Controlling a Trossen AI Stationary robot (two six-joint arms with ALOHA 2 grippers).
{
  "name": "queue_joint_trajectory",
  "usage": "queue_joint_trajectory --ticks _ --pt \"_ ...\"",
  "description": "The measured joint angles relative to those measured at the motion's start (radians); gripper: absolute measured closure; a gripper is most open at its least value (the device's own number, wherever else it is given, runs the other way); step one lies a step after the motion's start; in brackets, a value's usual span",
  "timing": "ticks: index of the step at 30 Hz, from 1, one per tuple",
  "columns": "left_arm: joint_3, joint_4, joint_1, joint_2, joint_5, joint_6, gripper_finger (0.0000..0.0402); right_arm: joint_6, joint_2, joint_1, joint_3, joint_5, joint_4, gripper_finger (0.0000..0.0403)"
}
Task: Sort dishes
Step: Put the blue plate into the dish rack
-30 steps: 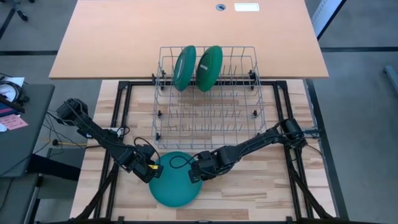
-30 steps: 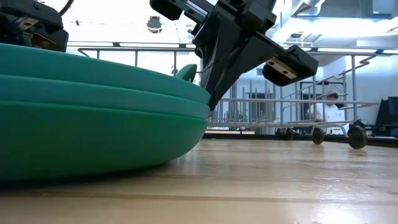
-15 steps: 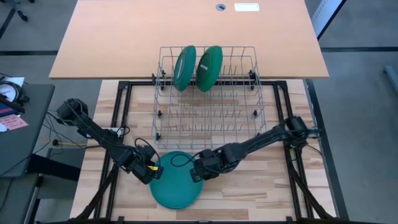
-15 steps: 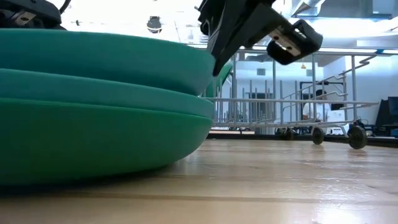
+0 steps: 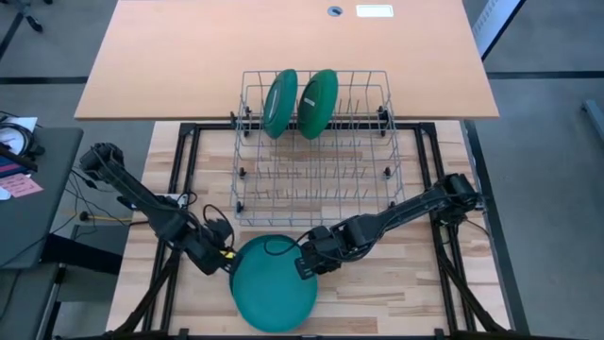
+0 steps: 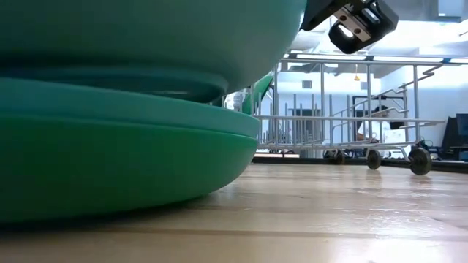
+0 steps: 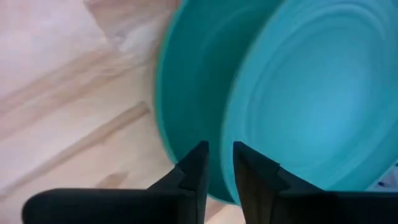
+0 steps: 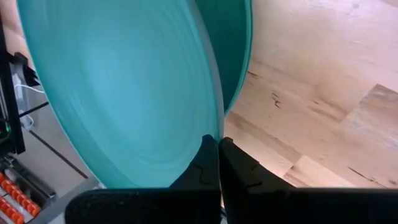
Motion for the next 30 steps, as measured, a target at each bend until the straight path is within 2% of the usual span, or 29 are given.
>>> queue_joint_trajectory --ticks 7,11,16,19,25,30 --pt "0.000 -0.054 -0.008 -0.007 -0.028 0.040 0.0314 -0.017 0.000 -0.010 0.000 0.004 0.004 0.0402" --pt "0.000 -0.050 -0.011 -0.004 -0.092 0.043 0.0279 -0.027 0.000 -0.021 0.000 0.004 0.005 0.0402" --pt "0.000 -0.038 -0.011 -0.004 -0.099 0.057 0.0232 -0.033 0.000 -0.028 0.000 0.004 0.005 0.0402" --pt "-0.029 0.040 -0.011 0.010 -0.132 0.086 0.0216 -0.045 0.000 -0.028 0.000 0.004 0.006 0.0402" --pt "-0.088 0.098 -0.011 0.030 -0.115 0.083 0.0212 -0.052 0.000 -0.033 0.000 0.001 0.007 0.0402" --pt "-0.133 0.196 -0.011 0.027 -0.113 0.114 0.0232 -0.057 0.000 -0.033 0.000 0.001 0.006 0.0402"
